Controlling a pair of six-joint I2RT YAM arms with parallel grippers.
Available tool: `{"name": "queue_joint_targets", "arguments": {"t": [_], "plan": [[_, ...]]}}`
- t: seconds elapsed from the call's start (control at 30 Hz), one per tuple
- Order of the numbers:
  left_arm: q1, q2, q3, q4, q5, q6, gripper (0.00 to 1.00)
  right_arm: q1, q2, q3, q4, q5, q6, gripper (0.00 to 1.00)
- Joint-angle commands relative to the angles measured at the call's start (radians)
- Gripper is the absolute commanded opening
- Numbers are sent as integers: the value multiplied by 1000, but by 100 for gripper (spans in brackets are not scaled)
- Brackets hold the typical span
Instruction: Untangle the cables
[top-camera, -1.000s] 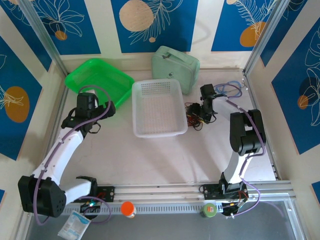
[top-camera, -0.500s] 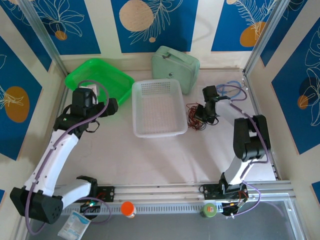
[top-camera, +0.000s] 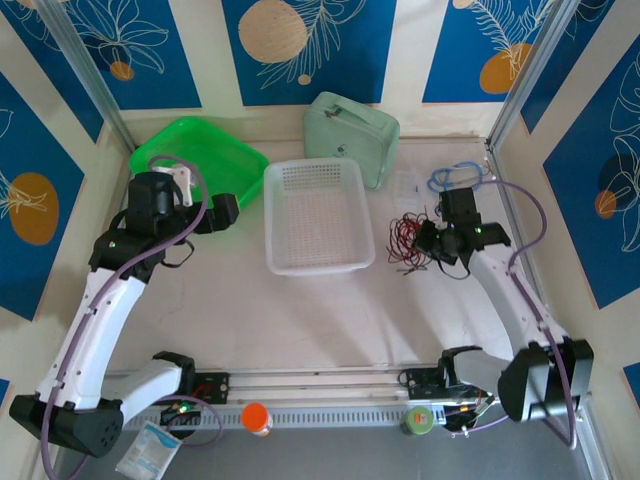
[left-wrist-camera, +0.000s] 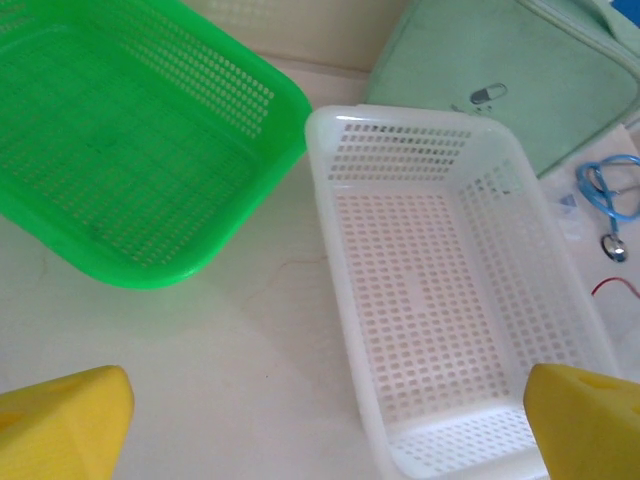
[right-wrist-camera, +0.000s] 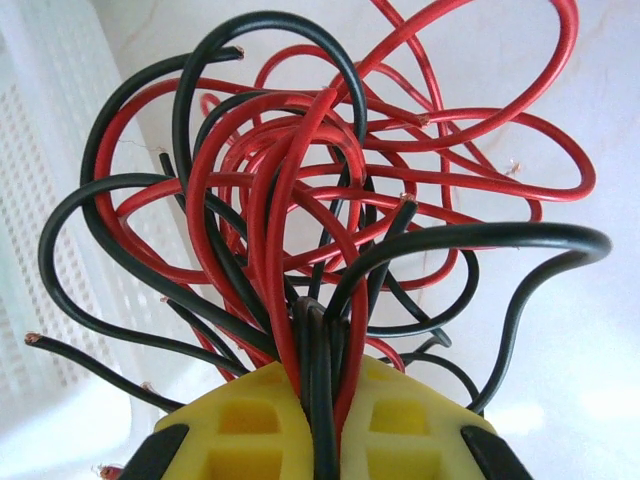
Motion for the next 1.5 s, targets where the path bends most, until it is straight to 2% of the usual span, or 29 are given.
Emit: {"name": "queue_joint_targets", "arguments": {"t": [0.0, 0.13, 0.27, 0.43, 0.57, 0.8, 0.97, 1.1, 1.17, 1.27, 1.33, 1.4, 1.47], "plan": [[-17, -6, 42, -48, 82, 17, 100, 44, -86, -40, -102, -73, 8, 0], [-35, 1, 51, -64, 122, 14, 100, 146, -166, -107, -139, -119, 89, 0], [-70, 10, 52, -87, 137, 14, 100, 312, -195, -172, -149, -101, 202, 0], [-131, 25, 41, -127, 102, 34, 100, 541, -161, -200, -140, -58, 296, 0], [-166, 23, 2, -115, 83, 15, 100, 668, -87, -187, -63, -48, 320, 0], [-210, 9, -62, -119, 63, -47, 97, 757, 84, -113, 122, -58, 344, 0], [-248, -10, -124, -137, 65, -95, 95, 765, 213, -63, 266, -84, 348, 0], [-301, -1, -190, -132, 70, -128, 95, 769, 301, -11, 277, -128, 328, 0], [-337, 14, -232, -104, 83, -155, 94, 770, 326, 1, 261, -134, 324, 15], [-402, 43, -299, -29, 105, -206, 93, 770, 305, -16, 235, -126, 330, 48], [-453, 74, -336, 32, 112, -239, 93, 770, 265, -29, 207, -102, 332, 62], [-501, 108, -362, 85, 116, -265, 92, 763, 218, -38, 169, -75, 329, 70], [-552, 143, -381, 130, 105, -291, 90, 755, 171, -46, 132, -56, 323, 72]]}}
